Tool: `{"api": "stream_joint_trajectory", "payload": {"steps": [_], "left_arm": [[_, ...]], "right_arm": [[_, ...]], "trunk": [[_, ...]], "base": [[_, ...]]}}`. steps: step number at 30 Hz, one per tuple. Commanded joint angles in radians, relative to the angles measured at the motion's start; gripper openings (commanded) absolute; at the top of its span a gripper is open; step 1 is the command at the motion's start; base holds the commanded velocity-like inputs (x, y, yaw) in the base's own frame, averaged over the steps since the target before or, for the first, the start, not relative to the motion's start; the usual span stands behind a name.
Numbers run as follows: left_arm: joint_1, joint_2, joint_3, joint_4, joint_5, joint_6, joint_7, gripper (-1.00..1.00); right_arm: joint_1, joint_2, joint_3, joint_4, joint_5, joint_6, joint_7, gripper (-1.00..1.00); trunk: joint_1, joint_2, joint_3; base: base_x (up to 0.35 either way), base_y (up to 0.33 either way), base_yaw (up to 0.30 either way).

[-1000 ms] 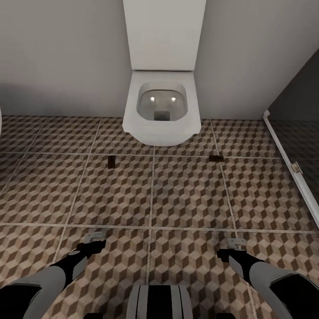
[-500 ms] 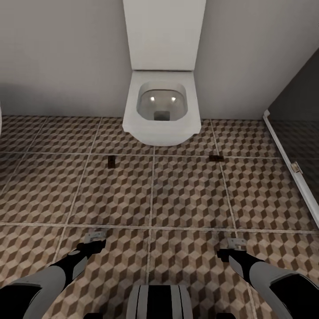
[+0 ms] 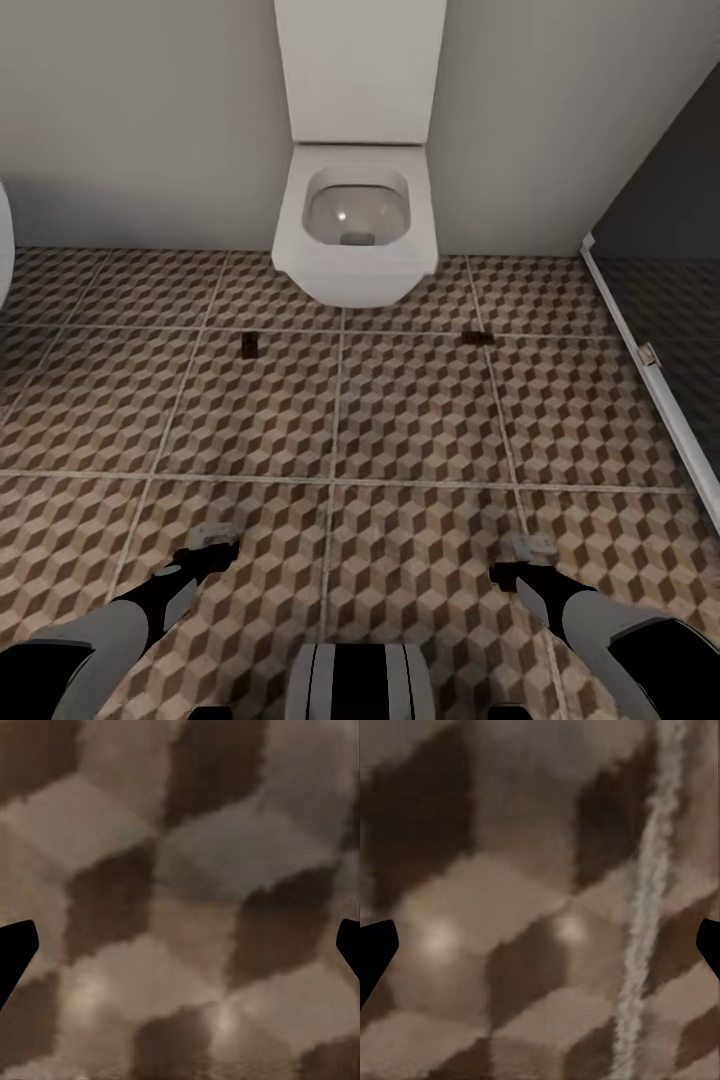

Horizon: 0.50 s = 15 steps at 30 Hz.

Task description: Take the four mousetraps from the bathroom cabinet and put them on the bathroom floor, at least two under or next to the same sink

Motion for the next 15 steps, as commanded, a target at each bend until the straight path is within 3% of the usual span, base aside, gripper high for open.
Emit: {"api": "stream_joint_trajectory", "payload": {"steps": [1,15], "left_arm": [[-0.001,0.0,-0.009,0.001,0.01,-0.004,-0.002,1.0],[-0.001,0.0,-0.009,0.001,0.009,-0.006,-0.002,1.0]], "right_arm": [[-0.001,0.0,0.008,0.0,-0.007,0.003,-0.002,1.0],[-0.001,0.002,0.009,0.0,-0.006,0.005,-0.002,1.0]], "trunk": [[-0.001,0.0,0.0],[-0.001,0.0,0.0]], "base": [[-0.289,-0.092,0.0],[-0.296,-0.104,0.0]]}}
